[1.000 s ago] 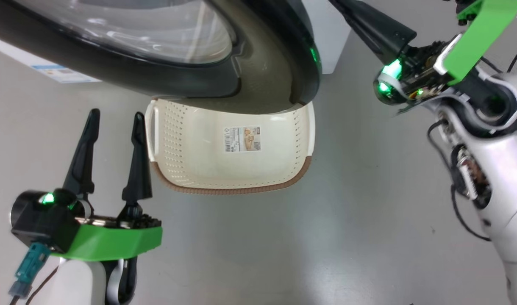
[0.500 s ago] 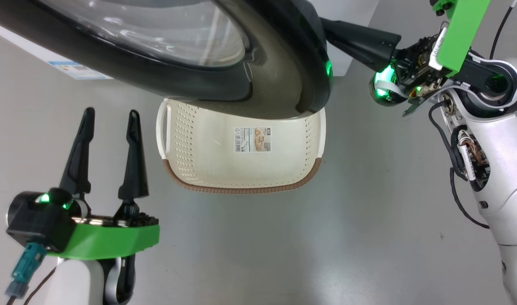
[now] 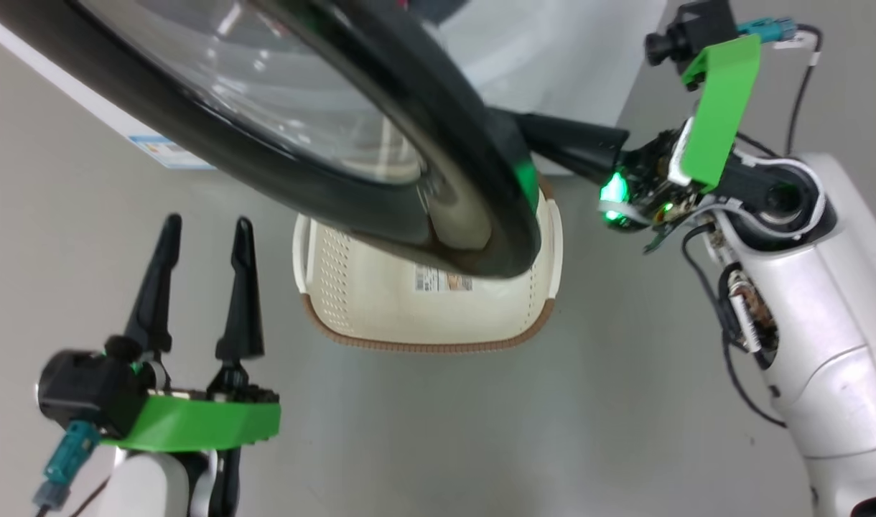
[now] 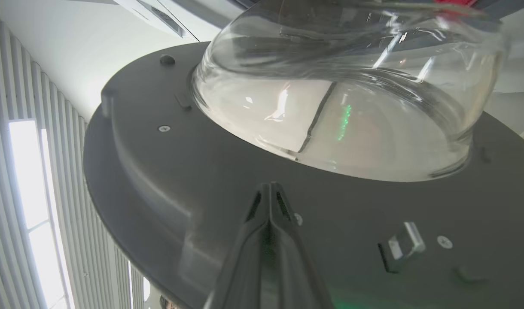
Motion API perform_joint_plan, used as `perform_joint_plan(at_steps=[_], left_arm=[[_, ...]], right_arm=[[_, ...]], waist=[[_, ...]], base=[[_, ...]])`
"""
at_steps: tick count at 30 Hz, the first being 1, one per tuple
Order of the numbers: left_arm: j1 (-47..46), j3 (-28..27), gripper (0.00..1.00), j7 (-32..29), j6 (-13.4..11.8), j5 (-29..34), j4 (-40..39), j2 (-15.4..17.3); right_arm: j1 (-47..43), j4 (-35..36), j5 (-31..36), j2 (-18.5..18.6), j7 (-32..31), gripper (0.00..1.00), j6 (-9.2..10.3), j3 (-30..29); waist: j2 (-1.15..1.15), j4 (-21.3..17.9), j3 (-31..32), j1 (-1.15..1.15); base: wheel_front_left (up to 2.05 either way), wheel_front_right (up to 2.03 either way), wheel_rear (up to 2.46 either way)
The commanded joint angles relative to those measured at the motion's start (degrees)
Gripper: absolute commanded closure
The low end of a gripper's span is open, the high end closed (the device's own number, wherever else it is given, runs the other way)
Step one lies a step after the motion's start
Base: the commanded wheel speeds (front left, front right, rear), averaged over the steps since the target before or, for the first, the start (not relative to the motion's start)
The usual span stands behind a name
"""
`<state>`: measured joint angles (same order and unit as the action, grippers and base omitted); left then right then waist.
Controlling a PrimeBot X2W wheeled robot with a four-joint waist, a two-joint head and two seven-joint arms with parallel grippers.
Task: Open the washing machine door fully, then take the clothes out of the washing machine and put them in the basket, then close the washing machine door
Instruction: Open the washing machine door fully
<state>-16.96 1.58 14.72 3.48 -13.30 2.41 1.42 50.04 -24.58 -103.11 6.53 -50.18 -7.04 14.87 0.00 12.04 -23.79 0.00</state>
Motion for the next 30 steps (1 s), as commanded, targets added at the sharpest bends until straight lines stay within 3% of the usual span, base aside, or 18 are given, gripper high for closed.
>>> perform_joint_plan(at_steps=[1,16,30], left_arm=[[1.2,-1.7,0.0,0.3,-0.3,-0.4,-1.1,1.5],[5.9,-1.8,0.0,0.3,-0.7,-1.3,0.6,1.5],[8.5,-1.1,0.0,0.3,-1.0,-2.3,2.0,1.5]], right_arm=[[-1.0,2.2,0.3,-1.8,-0.6,1.0,-0.45,0.0],[-8.6,1.7,3.2,-3.5,-2.0,1.0,-0.45,3.0],[-12.3,1.1,2.6,-3.6,0.1,1.0,-0.45,9.6]], waist=[[0.0,1.2,2.1,0.0],[0.0,6.0,10.1,0.0],[0.0,12.4,14.6,0.0]], base=[[0.0,0.0,0.0],[0.0,0.0,0.0],[0.0,0.0,0.0]])
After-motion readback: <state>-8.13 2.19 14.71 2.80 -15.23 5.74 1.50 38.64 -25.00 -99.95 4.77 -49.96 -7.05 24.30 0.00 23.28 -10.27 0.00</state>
